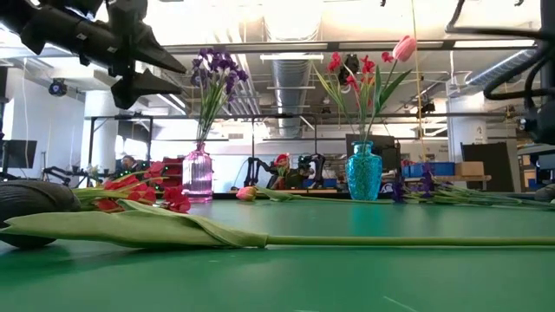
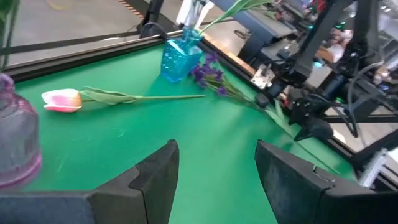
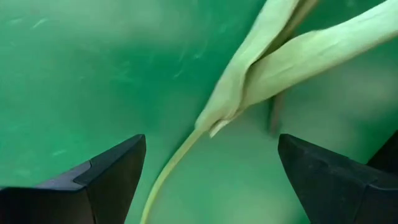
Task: Sort flowers into vase by color
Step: Put the right black flower into the violet vase
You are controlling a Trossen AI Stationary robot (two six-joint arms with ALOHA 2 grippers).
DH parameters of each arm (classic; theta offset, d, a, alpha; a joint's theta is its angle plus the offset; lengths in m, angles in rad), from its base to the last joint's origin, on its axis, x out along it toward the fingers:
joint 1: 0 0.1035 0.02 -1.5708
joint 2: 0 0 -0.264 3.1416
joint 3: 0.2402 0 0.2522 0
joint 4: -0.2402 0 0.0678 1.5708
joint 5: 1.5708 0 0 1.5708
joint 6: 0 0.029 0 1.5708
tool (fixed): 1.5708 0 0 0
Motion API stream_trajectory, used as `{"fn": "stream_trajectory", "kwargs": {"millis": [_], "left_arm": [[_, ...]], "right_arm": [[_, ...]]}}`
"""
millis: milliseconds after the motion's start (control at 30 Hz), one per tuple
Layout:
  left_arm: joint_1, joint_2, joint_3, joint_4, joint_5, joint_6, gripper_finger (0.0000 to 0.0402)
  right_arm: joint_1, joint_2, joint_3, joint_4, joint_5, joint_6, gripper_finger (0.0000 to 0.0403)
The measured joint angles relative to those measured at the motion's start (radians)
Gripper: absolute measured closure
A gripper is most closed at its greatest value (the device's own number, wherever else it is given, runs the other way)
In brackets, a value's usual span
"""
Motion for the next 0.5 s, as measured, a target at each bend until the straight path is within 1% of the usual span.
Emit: {"fn": "stream_trajectory", "kwargs": {"millis": [100,200,300,500], "left_arm": [[0.0,0.022,0.0,0.001,-0.006,0.004,0.0201],[0.0,0.042,0.0,0.018,-0.006,0.011,0.0201],[0.0,0.062,0.0,0.037,-0.006,0.011,0.0201],[0.0,0.091,0.0,0.043,-0.006,0.015,0.0201]], "right_arm": [[0.0,-0.001,-0.021,0.015,0.018,0.003,0.0058],[0.0,-0.002,-0.028,0.019,0.035,0.005,0.0089],[0.0,-0.002,-0.028,0.021,0.053,0.004,0.0135],[0.0,-0.001,-0.027,0.03,0.082,0.0,0.0245]]}}
